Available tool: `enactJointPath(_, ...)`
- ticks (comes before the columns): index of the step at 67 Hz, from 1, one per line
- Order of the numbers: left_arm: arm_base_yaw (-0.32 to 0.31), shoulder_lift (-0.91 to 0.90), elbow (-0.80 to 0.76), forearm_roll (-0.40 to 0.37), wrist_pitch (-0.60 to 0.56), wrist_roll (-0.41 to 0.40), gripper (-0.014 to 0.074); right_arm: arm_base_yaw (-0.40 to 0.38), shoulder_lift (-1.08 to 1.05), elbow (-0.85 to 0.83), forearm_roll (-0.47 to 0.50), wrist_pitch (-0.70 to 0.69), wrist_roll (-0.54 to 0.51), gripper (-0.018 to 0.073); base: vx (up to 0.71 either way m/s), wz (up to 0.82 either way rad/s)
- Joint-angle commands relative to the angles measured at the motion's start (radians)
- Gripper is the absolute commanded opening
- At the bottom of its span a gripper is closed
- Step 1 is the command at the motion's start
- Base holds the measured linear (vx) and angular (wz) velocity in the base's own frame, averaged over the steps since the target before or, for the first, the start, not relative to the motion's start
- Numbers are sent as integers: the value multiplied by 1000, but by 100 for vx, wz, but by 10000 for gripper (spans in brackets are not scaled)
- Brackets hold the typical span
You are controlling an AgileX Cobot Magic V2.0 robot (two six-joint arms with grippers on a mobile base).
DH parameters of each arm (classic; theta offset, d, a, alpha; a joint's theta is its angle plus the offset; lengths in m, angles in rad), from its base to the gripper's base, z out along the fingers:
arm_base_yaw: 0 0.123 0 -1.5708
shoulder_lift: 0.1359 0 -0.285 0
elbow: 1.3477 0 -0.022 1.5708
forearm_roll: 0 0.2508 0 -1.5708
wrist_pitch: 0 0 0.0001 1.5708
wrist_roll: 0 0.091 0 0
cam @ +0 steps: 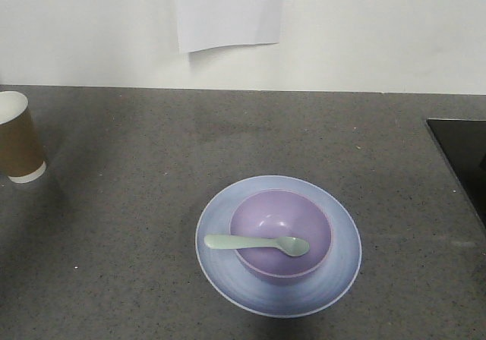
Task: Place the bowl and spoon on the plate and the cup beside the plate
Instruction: 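Raise the left gripper away from the bowl, then grasp the brown paper cup rim with the left gripper and lift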
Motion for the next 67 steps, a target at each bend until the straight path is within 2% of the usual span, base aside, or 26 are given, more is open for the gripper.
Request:
enactJointPath(1,44,45,-23,20,-101,-19,295,-3,14,-20,0,-66,4,-6,0,0)
enactJointPath(10,161,120,-23,-9,-110,-18,293,-3,14,-20,0,-66,4,-6,0,0)
enactJointPath(18,291,196,-23,-99,-158,-7,293,-3,14,-20,0,-66,4,-6,0,0)
enactJointPath(31,494,304,-23,-411,-254,98,293,-3,14,-20,1,-34,4,-6,0,0)
enactJointPath(43,644,395,-23,-686,-257,239,293,-3,14,-20,1,-7,7,-6,0,0)
enactJointPath(52,716,472,-23,-847,-226,324,293,-3,14,-20,2,1,12,-6,0,0)
enactJointPath(56,735,501,-23,-893,-218,355,293,-3,14,-20,8,6,14,-6,0,0)
enactJointPath(63,752,540,-23,-951,-215,381,293,-3,14,-20,29,7,14,-6,0,0)
enactJointPath(67,752,559,-23,-956,-211,387,293,-3,14,-20,43,9,14,-6,0,0)
